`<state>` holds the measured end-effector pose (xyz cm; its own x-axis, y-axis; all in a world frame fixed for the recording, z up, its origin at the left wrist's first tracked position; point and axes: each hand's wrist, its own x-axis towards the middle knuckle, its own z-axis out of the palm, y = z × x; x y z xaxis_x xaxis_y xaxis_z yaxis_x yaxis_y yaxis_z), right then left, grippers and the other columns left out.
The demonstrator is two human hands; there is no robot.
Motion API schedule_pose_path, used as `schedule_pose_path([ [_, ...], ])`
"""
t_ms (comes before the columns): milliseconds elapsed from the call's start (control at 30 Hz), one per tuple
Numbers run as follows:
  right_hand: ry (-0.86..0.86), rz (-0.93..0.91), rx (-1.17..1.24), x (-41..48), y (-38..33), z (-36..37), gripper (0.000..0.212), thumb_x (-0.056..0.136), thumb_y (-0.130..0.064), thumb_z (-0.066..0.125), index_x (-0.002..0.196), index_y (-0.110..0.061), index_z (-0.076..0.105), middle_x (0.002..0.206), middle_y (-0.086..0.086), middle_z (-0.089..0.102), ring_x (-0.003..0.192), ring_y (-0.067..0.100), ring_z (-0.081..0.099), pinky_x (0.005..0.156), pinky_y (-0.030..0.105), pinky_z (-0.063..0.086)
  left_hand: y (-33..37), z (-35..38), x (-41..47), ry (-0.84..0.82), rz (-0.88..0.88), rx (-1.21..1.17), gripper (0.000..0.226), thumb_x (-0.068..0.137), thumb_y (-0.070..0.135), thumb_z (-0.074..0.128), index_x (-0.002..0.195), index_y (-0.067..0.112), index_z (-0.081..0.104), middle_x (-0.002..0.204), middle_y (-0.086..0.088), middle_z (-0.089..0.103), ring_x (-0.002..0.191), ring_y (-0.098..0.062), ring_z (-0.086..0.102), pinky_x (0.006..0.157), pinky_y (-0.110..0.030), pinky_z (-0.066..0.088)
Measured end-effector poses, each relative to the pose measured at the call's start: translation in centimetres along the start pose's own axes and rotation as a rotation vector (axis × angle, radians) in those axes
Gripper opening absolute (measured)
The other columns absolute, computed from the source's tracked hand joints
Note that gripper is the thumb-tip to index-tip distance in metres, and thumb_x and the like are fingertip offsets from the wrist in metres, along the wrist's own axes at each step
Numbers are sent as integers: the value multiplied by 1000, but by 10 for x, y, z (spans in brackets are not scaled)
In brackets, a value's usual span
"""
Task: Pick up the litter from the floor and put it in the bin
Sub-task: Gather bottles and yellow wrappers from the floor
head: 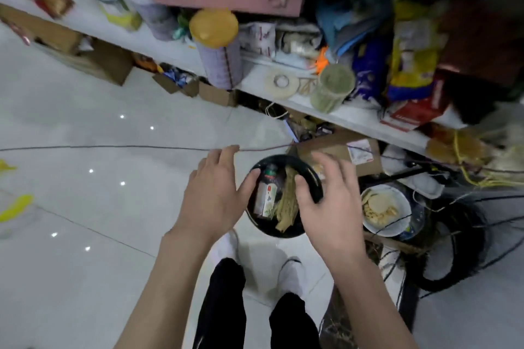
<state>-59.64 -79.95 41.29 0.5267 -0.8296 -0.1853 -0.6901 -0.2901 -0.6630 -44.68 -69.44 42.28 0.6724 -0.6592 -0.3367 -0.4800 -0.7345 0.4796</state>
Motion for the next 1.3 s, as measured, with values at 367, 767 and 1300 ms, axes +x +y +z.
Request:
schedule_pose_path([
  [367,129,-278,141,-81,-153,-199,40,94,-35,64,132,-28,55,128,-15,45,125,5,44,100,23,34,123,-204,-157,316,101,-121,57,89,62,52,139,35,43,132,17,50,119,-4,50,96,-31,46],
  [767,-42,-483,262,-167,-190,-229,34,91,-29,65,124,-32,60,118,-19,54,114,5,55,93,26,43,117,-232,-303,605,17,-367,37,90,58,50,119,37,59,114,28,57,113,3,53,95,-17,42],
  [1300,-433,-547,65,-209,-298,-95,37,91,-27,68,118,-47,53,117,-20,53,113,5,54,91,28,40,-61,-237,-381,683,-388,-465,32,89,59,46,117,47,54,111,32,55,114,3,51,88,-18,44],
])
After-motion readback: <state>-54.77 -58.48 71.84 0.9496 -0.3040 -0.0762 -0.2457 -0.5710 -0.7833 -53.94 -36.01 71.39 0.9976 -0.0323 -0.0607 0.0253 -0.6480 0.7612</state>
